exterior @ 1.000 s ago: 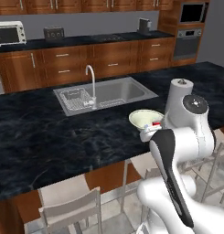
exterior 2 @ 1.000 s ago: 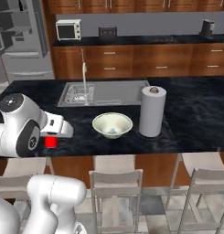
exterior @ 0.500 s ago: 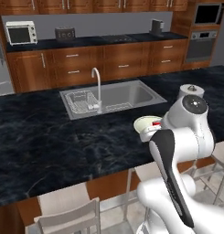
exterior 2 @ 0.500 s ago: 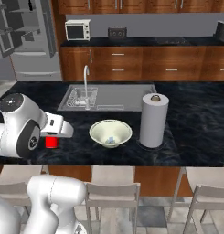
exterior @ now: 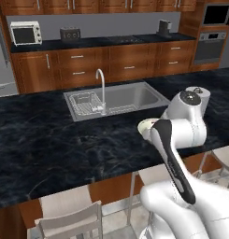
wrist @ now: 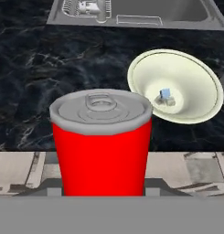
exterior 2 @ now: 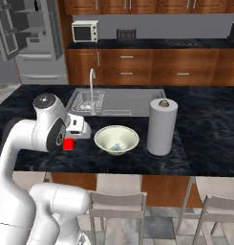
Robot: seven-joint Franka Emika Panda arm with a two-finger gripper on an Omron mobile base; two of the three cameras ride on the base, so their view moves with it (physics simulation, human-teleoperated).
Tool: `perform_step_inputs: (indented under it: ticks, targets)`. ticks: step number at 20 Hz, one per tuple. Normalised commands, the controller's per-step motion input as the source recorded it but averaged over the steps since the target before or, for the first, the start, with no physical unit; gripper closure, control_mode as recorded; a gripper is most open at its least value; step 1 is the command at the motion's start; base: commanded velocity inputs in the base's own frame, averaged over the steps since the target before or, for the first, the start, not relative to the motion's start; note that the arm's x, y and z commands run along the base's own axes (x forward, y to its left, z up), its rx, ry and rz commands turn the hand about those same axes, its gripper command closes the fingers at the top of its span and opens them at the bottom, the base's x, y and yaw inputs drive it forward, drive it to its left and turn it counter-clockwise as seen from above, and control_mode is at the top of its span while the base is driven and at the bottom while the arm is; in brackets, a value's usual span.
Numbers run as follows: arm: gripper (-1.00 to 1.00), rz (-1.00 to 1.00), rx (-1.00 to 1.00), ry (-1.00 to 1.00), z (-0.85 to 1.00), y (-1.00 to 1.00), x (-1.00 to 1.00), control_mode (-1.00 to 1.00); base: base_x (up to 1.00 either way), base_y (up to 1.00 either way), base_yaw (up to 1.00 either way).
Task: Open the fridge, grab two sodas, and place both sodas inside the bowl with ice on the dining counter.
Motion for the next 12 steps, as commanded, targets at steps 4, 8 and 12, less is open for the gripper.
perform_step_inputs:
  ticks: [4,8,12]
  targets:
    - [1.0,0.03,0.0,0.27,-0.07,-0.27,0.98,-1.0,0.0,0.0,0.0]
    - [1.0,0.0,-0.03,0.29,0.0,-0.34,0.79,-1.0,0.0,0.0,0.0]
    - [1.0,0.0,-0.04,0.27,-0.06,-0.31,0.69,-1.0,0.0,0.0,0.0]
